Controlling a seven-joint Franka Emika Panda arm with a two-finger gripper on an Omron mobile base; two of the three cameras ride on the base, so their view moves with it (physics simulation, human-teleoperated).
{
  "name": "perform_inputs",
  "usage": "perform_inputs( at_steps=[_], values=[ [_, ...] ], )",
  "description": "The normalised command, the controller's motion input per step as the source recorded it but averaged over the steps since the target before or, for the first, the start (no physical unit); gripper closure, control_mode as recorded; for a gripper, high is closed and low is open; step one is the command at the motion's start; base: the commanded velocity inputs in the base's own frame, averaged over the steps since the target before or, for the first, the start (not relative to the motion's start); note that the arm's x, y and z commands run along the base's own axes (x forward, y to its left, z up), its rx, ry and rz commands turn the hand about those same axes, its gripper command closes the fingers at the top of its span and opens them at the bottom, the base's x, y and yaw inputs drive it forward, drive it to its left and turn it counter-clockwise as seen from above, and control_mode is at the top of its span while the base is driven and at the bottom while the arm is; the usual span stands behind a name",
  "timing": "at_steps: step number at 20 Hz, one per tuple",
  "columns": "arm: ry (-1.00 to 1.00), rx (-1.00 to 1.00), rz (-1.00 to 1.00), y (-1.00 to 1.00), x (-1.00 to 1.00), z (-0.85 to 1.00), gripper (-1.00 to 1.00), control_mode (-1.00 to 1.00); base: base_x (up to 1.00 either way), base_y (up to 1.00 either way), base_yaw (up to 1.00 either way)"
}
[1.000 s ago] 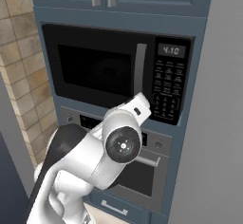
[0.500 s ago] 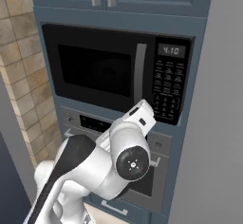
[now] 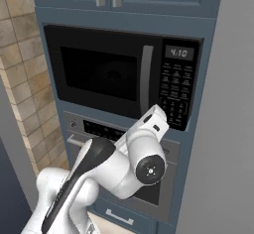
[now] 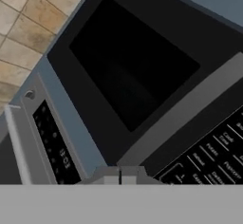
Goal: Place the bowl containing the shrimp and broccoli in the microwave. Close the microwave door and press the start button to microwave the meal.
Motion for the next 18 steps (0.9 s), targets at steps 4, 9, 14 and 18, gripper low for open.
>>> perform_inputs(
  at_steps=[4,9,14,18],
  values=[
    [0.00,0.00,0.00,-0.23,0.46,-0.24,1.00,-1.00,0.00,0.00,0.00],
    [0.00,0.00,0.00,-0.03,0.44,-0.13,1.00,-1.00,0.00,0.00,0.00],
    [0.00,0.00,0.00,-0.06,0.33,-0.13,1.00,-1.00,0.00,0.00,0.00],
    [0.00,0.00,0.00,-0.14,0.22,-0.18,1.00,-1.00,0.00,0.00,0.00]
  ],
)
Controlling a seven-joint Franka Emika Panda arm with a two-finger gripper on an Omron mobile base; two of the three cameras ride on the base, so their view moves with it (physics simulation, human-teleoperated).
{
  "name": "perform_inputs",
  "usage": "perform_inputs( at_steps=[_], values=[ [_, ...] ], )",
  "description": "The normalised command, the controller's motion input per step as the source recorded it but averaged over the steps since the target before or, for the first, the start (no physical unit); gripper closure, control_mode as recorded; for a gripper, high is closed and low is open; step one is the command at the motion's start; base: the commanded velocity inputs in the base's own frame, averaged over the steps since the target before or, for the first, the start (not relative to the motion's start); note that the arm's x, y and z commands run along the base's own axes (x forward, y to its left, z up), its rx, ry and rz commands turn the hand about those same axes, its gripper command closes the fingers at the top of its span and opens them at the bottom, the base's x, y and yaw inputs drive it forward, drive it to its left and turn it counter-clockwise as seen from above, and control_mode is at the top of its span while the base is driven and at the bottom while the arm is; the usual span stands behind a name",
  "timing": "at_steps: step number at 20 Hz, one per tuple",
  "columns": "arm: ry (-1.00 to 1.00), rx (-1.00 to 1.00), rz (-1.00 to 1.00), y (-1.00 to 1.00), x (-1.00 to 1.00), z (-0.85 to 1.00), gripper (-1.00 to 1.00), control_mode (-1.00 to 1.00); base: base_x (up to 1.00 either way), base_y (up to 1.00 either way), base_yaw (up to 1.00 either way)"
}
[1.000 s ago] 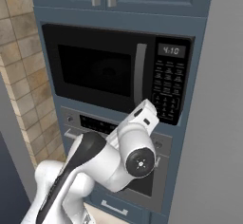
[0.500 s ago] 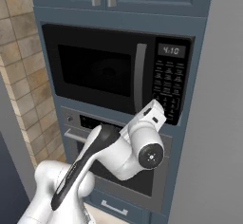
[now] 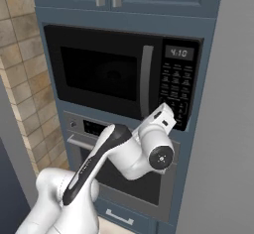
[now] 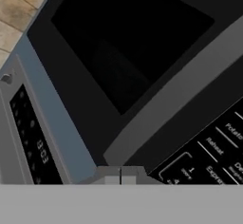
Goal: Place the bowl containing the shrimp and broccoli in the microwave. Close the microwave door and press the start button to microwave the meal.
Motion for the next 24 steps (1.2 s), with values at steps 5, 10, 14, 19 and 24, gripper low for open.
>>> perform_inputs(
  at_steps=[5,10,14,19,24],
  values=[
    [0.00,0.00,0.00,-0.17,0.14,-0.22,1.00,-1.00,0.00,0.00,0.00],
    [0.00,0.00,0.00,-0.12,0.21,-0.14,1.00,-1.00,0.00,0.00,0.00],
    [0.00,0.00,0.00,-0.11,0.23,-0.10,1.00,-1.00,0.00,0.00,0.00],
    [0.00,0.00,0.00,-0.07,0.25,-0.09,1.00,-1.00,0.00,0.00,0.00],
    [0.00,0.00,0.00,-0.07,0.28,-0.07,1.00,-1.00,0.00,0.00,0.00]
  ],
)
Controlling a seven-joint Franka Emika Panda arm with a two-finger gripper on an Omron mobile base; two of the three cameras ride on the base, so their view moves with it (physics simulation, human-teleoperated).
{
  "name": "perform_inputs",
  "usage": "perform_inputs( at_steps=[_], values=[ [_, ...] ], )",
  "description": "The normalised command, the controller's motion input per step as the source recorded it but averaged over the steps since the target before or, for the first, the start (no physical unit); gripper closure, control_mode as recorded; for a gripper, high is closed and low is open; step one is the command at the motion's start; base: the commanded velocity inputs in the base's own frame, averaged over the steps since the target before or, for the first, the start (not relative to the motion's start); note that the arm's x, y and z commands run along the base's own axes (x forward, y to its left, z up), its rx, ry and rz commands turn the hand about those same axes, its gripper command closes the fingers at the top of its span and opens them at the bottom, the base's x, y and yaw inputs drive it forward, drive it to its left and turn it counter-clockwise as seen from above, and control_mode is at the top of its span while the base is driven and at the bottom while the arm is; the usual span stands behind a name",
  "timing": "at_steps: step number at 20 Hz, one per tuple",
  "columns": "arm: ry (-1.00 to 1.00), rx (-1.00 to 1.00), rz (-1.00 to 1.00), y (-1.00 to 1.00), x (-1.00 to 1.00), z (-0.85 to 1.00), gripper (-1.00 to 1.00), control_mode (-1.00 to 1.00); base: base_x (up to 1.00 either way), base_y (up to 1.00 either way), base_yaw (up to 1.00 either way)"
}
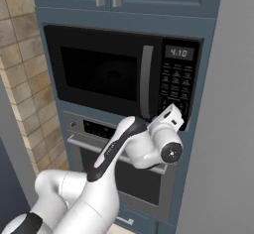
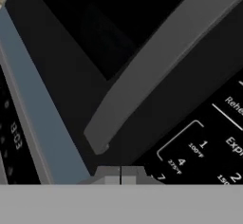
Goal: Place the bowl containing the shrimp and broccoli in the microwave. Close the microwave door and press the start button to microwave the meal.
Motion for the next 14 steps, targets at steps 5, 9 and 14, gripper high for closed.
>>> perform_inputs(
  at_steps=[5,9,14],
  values=[
    [0.00,0.00,0.00,-0.11,0.24,-0.12,1.00,-1.00,0.00,0.00,0.00],
    [0.00,0.00,0.00,-0.15,0.20,-0.16,1.00,-1.00,0.00,0.00,0.00],
    [0.00,0.00,0.00,-0.14,0.22,-0.13,1.00,-1.00,0.00,0.00,0.00]
  ],
)
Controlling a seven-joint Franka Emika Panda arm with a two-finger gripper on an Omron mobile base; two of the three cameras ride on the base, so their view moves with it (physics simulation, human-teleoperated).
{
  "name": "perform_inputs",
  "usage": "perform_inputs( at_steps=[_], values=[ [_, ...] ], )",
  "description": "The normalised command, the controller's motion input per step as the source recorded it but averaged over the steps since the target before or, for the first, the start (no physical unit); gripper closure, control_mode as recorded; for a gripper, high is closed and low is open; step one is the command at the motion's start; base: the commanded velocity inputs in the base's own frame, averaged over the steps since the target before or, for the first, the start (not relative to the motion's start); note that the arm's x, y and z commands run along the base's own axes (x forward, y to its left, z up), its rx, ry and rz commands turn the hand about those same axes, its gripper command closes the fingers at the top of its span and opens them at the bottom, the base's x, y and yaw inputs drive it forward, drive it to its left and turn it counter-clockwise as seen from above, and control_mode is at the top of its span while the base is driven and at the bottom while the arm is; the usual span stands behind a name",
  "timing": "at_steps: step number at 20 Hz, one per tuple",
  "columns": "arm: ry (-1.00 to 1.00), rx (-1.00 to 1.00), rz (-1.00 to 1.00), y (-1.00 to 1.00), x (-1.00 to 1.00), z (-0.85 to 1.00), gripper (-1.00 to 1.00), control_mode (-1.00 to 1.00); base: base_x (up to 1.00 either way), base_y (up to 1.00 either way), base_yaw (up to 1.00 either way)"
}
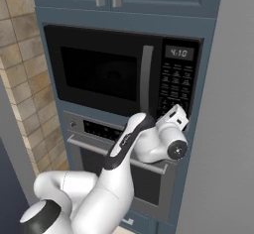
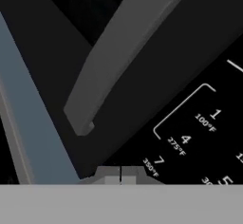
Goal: Place the bowl containing the shrimp and broccoli in the microwave. Close the microwave door and press the start button to microwave the meal.
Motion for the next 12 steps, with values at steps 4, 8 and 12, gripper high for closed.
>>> perform_inputs(
  at_steps=[4,8,12],
  values=[
    [0.00,0.00,0.00,-0.11,0.23,-0.15,1.00,-1.00,0.00,0.00,0.00],
    [0.00,0.00,0.00,-0.08,0.26,-0.16,1.00,-1.00,0.00,0.00,0.00],
    [0.00,0.00,0.00,-0.07,0.29,-0.11,1.00,-1.00,0.00,0.00,0.00]
  ],
)
